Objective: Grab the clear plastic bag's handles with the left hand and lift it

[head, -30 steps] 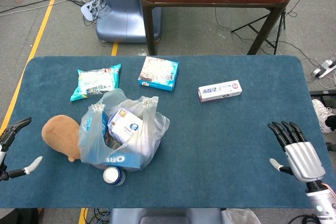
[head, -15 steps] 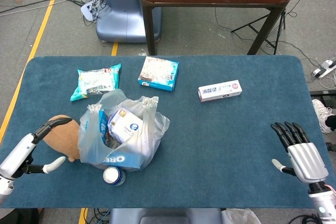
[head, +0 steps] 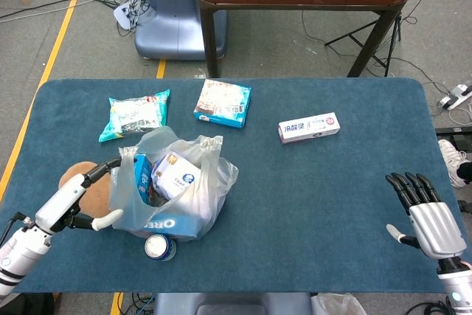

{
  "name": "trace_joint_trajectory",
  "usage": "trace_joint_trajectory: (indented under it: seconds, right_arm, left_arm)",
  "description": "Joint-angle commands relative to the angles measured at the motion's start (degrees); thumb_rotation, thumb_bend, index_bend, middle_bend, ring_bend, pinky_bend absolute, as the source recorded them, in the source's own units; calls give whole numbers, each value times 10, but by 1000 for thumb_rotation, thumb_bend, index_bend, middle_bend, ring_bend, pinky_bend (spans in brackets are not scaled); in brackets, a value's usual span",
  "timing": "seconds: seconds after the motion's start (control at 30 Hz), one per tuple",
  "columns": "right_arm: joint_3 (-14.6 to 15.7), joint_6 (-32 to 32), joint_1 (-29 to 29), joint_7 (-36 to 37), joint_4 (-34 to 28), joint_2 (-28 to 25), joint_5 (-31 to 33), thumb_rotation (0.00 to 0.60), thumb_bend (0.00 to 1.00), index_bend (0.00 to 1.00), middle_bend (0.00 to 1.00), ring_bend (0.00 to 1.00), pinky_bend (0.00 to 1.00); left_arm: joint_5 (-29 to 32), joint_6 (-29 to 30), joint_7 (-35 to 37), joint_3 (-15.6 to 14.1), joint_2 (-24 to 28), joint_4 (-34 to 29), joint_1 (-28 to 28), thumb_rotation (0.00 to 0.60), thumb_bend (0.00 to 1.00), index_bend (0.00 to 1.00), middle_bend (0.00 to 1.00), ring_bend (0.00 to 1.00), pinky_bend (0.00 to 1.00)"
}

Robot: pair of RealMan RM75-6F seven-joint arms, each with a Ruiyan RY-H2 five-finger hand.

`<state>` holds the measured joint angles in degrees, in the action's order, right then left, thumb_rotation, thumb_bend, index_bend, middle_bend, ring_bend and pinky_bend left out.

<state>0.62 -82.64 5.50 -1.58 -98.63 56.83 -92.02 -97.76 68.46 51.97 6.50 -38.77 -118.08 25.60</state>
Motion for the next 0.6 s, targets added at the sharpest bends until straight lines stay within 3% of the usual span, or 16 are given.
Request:
trace_joint_trajectory:
  seconds: [0.03, 0.33, 0.6]
  right_arm:
    - [1, 0, -1, 3, 2, 1, 0, 600, 189, 0, 91, 0, 50]
    - [0, -3, -4, 8, 8, 1, 2, 600, 189, 0, 91, 0, 50]
    - [1, -4, -7, 11, 11, 0, 4, 600, 189, 0, 92, 0, 50]
  left_arm:
    - [16, -31, 46, 8, 5, -7, 27, 362, 222, 149, 144, 139, 133]
    - [16, -76, 134, 16, 5, -6, 72, 358, 222, 152, 156, 156, 217]
    - [20, -120, 151, 16, -18, 1, 110, 354, 222, 153, 157, 156, 217]
